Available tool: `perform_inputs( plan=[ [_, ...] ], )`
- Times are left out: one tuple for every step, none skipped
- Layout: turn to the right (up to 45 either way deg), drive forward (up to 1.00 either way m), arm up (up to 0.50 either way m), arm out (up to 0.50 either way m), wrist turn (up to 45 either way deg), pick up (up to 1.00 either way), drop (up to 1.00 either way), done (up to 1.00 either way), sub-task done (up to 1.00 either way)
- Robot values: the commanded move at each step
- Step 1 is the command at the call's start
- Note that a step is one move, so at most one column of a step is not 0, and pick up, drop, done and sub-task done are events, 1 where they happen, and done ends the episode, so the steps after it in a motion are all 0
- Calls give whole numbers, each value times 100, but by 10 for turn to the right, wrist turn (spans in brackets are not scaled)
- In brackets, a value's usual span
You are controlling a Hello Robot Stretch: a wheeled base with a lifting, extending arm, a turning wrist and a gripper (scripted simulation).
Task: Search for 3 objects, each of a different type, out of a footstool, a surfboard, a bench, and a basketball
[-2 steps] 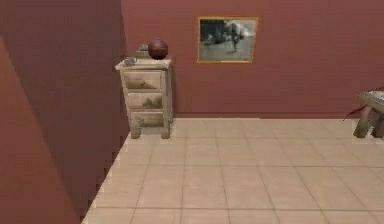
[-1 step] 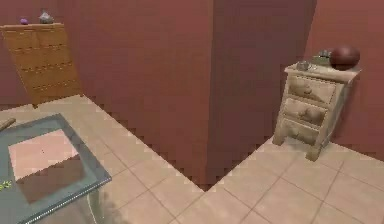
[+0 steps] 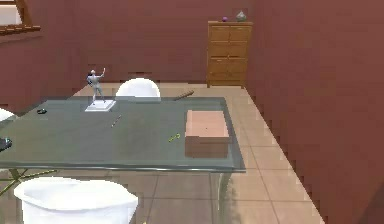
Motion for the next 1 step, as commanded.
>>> perform_inputs(
  plan=[
    [-120,0,0,0,0,0,0,0,0]
  ],
)
